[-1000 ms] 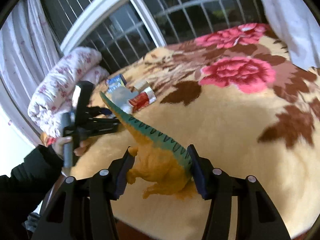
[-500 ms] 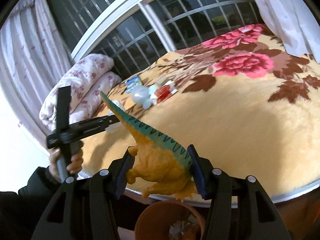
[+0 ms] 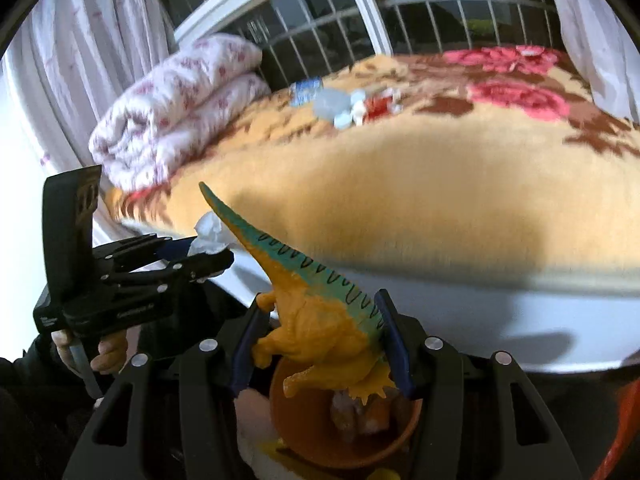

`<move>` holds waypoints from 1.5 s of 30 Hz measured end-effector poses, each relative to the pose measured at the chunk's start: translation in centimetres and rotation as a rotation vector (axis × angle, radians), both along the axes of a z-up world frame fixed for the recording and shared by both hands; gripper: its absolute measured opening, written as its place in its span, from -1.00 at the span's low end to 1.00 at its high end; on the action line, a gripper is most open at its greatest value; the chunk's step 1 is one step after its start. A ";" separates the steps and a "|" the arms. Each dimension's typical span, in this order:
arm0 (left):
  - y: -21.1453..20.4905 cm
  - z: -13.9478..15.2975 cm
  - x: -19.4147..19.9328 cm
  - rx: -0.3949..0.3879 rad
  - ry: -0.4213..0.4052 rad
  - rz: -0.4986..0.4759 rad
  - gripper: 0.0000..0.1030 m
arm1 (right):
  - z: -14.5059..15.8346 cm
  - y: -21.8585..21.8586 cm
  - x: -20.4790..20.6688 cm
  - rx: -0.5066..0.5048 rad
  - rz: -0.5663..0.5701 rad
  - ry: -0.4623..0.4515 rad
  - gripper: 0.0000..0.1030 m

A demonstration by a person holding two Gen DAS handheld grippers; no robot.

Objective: Collect trash
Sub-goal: 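Drop the tissue into the bucket with the left tool while the right drops the dinosaur, then grasp the translucent blue-grey cup with the left tool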

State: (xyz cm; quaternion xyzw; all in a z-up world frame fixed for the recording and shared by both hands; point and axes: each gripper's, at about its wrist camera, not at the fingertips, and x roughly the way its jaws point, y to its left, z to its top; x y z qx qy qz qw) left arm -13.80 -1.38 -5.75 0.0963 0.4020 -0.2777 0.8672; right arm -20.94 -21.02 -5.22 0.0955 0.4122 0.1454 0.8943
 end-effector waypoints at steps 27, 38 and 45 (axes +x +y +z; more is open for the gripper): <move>-2.7 -17.4 2.3 0.229 0.413 -0.007 -0.24 | -16.9 1.9 3.1 -0.168 -0.026 0.478 0.04; -3.3 -17.5 2.5 0.247 0.399 0.000 0.32 | -17.1 1.9 3.4 -0.192 -0.040 0.478 0.35; -3.3 -17.3 2.6 0.244 0.403 0.007 0.33 | -16.0 1.2 2.9 -0.164 -0.093 0.466 0.37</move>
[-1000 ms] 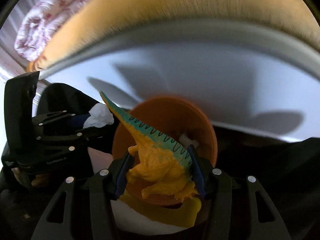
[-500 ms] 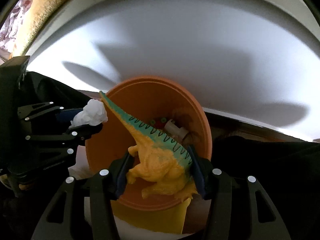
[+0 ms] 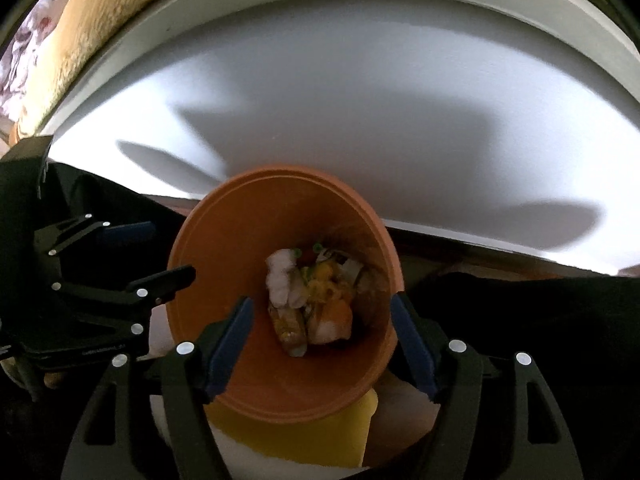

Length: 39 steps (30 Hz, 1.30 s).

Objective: Collect trash
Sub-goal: 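Grasp the translucent blue-grey cup with the left tool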

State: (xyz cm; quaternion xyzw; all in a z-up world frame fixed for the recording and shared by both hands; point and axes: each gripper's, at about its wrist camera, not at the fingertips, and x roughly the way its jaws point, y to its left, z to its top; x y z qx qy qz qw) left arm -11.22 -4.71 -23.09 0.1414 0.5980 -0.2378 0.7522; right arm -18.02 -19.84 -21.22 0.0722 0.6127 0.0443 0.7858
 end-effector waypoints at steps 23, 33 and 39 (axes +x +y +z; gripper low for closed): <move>4.0 23.2 8.0 -0.195 -0.511 0.072 0.70 | 11.3 -0.6 -2.7 -0.013 0.106 -0.407 0.65; -0.8 21.8 22.1 -0.181 -0.446 0.010 0.71 | 13.9 -0.8 -0.9 -0.033 0.122 -0.496 0.65; -1.5 20.3 27.5 -0.269 -0.370 0.035 0.71 | 14.0 -3.2 0.8 0.011 0.027 -0.475 0.65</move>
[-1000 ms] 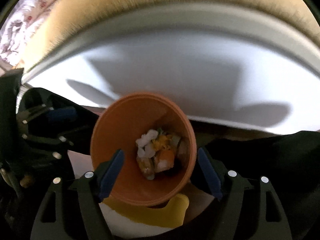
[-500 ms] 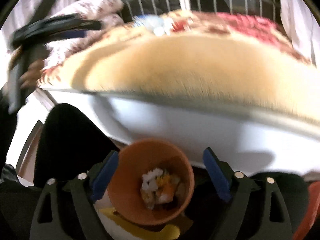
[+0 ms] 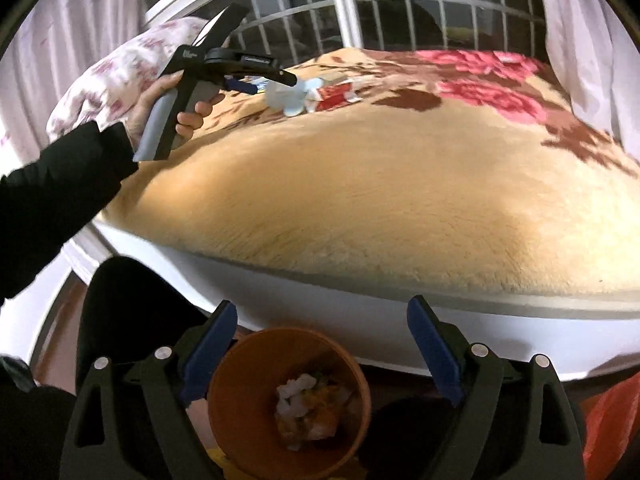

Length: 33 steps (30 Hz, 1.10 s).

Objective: Collect trash
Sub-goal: 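Grasp the translucent blue-grey cup with the left tool, then grasp the red-white wrapper with the right tool while the left tool holds the cup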

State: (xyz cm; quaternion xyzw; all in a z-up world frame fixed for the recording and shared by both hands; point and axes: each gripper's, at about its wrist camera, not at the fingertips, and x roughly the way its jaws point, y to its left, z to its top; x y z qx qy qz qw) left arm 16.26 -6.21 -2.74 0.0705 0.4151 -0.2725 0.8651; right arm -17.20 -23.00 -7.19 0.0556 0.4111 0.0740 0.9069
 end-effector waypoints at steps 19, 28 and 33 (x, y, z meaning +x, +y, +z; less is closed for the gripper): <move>4.4 1.9 -8.3 -0.064 -0.081 0.111 -0.76 | 2.8 0.9 2.7 0.045 0.018 -0.022 0.65; 7.2 2.0 -16.1 -0.051 -0.160 0.264 -0.76 | 6.2 0.0 15.5 0.177 -0.061 0.018 0.66; 7.7 1.4 -17.2 -0.098 -0.186 0.296 -0.76 | 5.6 -0.8 25.2 0.363 -0.189 0.124 0.66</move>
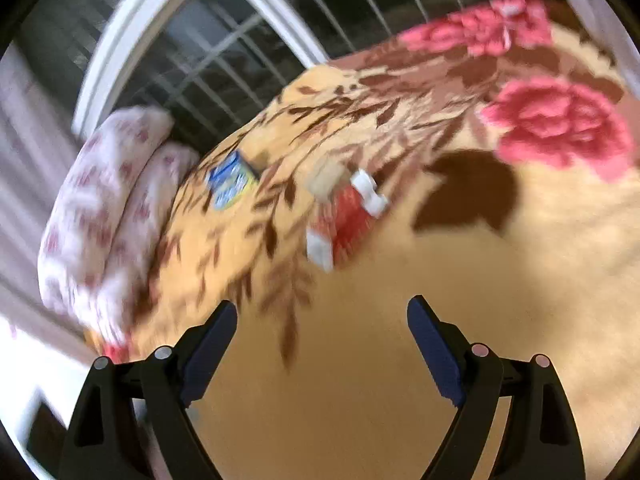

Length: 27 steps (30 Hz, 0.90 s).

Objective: Collect trash
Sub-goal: 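Grasp the red-white wrapper with the right tool while the left tool holds the cup, then drop the cup into the bucket with the left tool while the right drops the wrapper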

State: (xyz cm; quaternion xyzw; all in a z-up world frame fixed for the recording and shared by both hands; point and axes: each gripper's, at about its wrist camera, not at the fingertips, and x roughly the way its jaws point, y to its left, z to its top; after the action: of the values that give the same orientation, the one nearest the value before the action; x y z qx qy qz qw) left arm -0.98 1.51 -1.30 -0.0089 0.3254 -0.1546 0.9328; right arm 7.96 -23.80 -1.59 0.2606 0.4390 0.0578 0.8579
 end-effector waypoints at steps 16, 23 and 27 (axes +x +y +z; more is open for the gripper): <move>1.3 -1.4 0.0 -0.071 0.021 -0.006 -0.76 | -4.5 0.7 7.9 -0.040 -0.199 0.150 -0.48; 0.8 -0.8 -1.5 -0.057 0.027 -0.005 -0.76 | -1.7 0.9 0.9 -0.106 -0.072 -0.006 -0.48; -0.3 -0.3 -3.5 -0.036 0.006 -0.037 -0.76 | 0.3 1.2 -4.8 -0.184 0.022 -0.089 -0.48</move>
State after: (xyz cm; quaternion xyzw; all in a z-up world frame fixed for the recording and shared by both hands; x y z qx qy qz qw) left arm -4.50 1.16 -1.63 -0.0200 0.3255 -0.1774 0.9285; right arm 3.12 -22.60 -1.26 0.1731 0.4067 0.0384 0.8962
